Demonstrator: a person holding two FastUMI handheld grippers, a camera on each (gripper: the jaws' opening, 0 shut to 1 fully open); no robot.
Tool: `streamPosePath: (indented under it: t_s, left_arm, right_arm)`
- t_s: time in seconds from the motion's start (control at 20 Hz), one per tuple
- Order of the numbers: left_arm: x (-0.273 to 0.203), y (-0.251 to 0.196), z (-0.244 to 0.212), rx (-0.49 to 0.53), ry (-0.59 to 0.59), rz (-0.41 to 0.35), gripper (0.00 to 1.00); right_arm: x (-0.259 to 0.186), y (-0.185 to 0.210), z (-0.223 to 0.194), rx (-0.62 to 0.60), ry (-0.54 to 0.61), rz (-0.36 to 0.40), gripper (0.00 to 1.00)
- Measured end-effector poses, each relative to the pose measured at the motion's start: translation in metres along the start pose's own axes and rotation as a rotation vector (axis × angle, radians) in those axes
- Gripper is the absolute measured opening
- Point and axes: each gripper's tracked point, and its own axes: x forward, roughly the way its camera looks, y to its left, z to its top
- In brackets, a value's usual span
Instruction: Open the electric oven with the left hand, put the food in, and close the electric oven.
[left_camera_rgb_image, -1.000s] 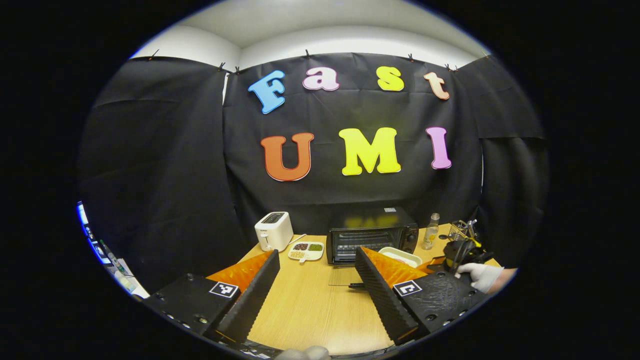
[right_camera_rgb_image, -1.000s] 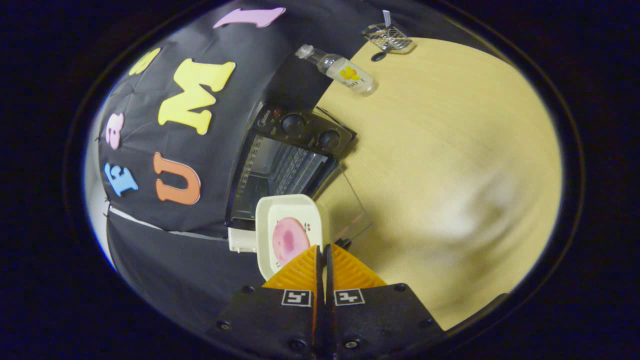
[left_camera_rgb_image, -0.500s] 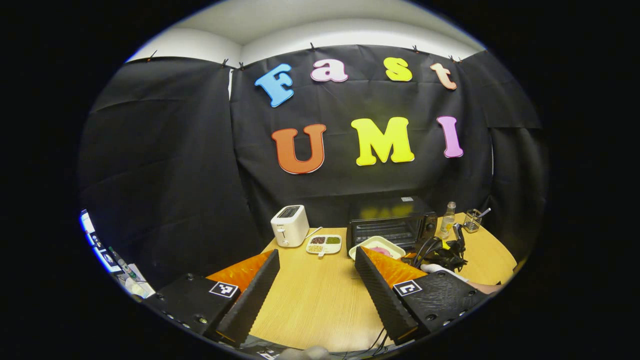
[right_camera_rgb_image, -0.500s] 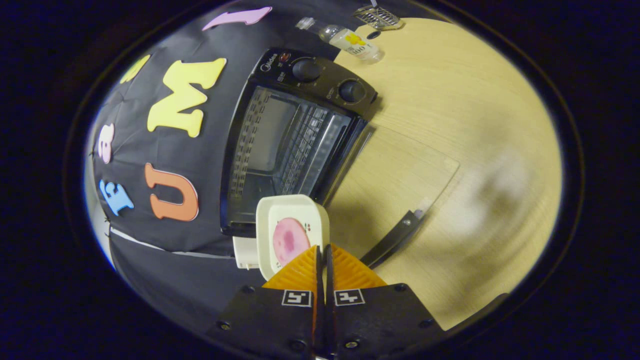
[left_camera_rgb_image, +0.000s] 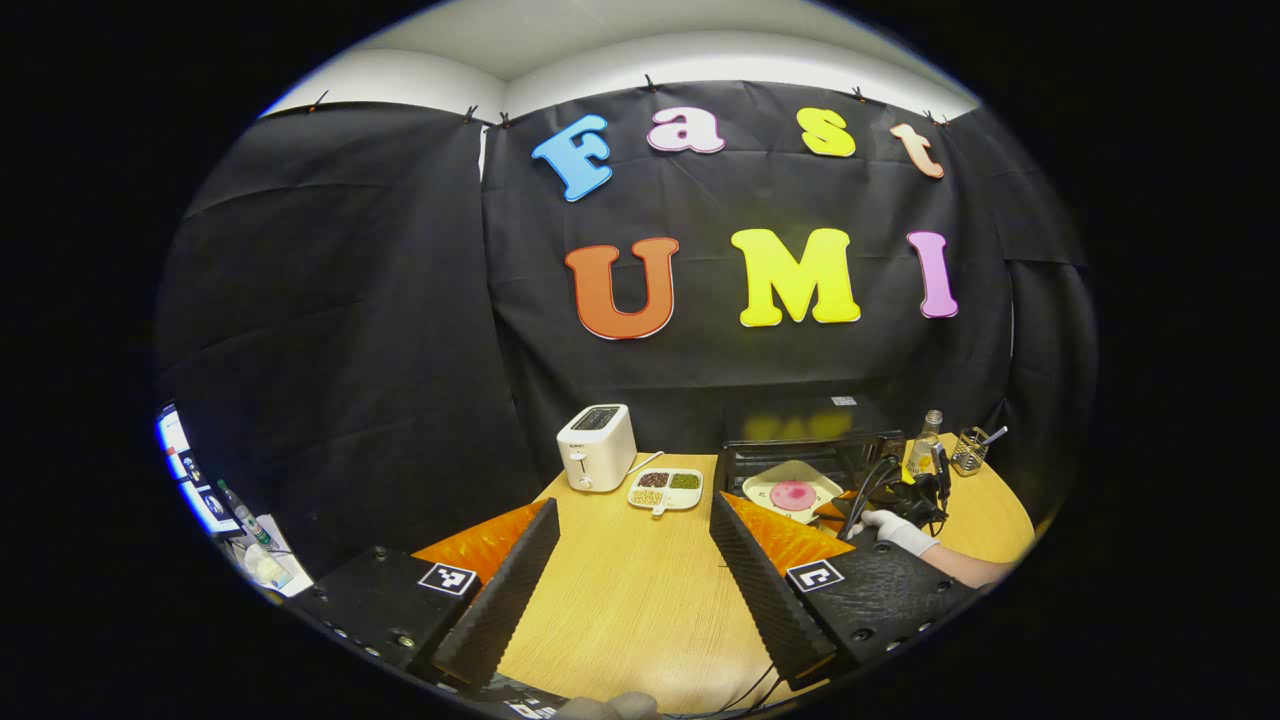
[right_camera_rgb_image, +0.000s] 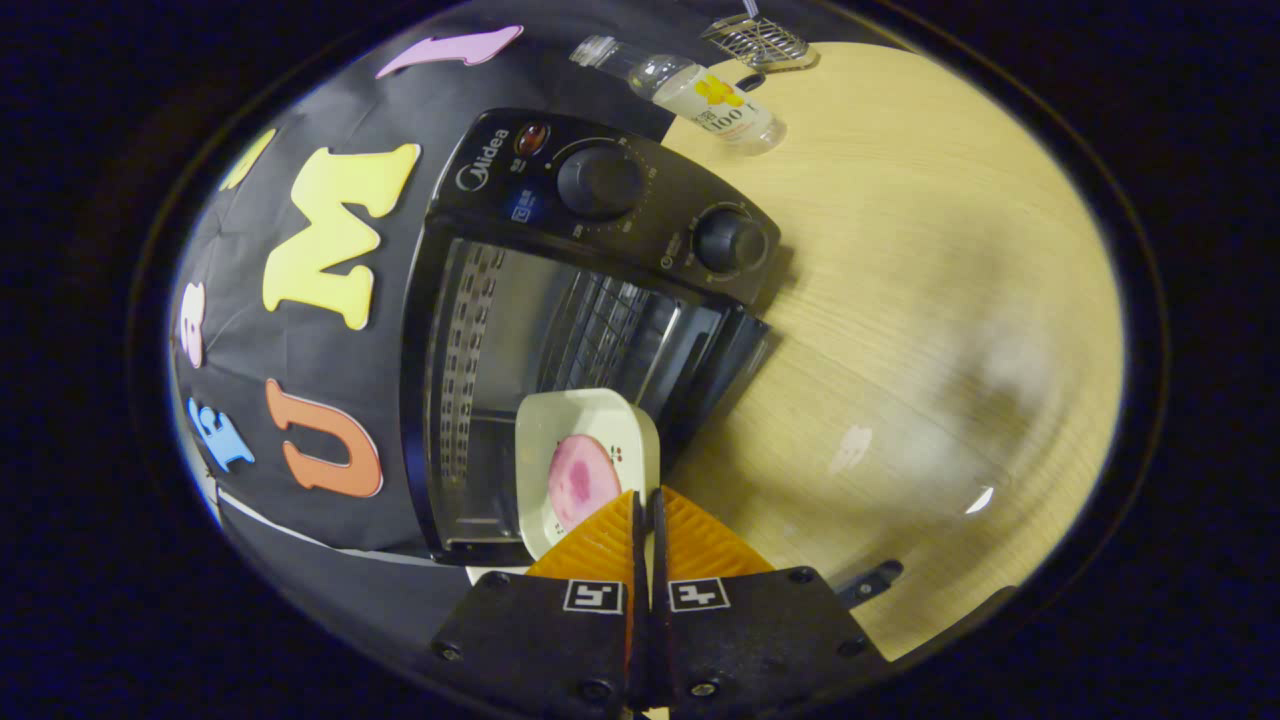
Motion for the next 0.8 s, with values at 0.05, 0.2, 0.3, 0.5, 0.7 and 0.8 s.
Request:
streamPosePath:
  t_s: [0.05, 0.2, 0.3, 0.5, 0.7, 0.8]
  left_arm:
    - [0.003, 0.001, -0.001, -0.003, 0.002, 0.013, 0.96]
    - [0.006, 0.0, -0.003, -0.015, 0.019, 0.045, 0.97]
    - [0.004, 0.001, -0.002, -0.011, 0.021, 0.069, 0.96]
    - [-0.002, 0.003, 0.0, -0.004, 0.019, 0.114, 0.97]
    - [-0.001, -0.001, -0.001, -0.02, 0.027, 0.126, 0.97]
    - [-0.001, -0.002, -0.001, -0.026, 0.024, 0.122, 0.97]
  right_arm:
    - [0.006, 0.004, 0.008, -0.008, -0.009, 0.006, 0.0]
    - [0.02, 0.017, 0.025, -0.062, -0.03, 0.032, 0.0]
    - [0.027, 0.025, 0.035, -0.069, -0.054, 0.065, 0.04]
    - [0.037, 0.031, 0.04, -0.094, -0.056, 0.094, 0.07]
    - [0.028, 0.037, 0.045, -0.09, -0.043, 0.14, 0.22]
    - [0.016, 0.041, 0.044, -0.135, -0.032, 0.154, 0.41]
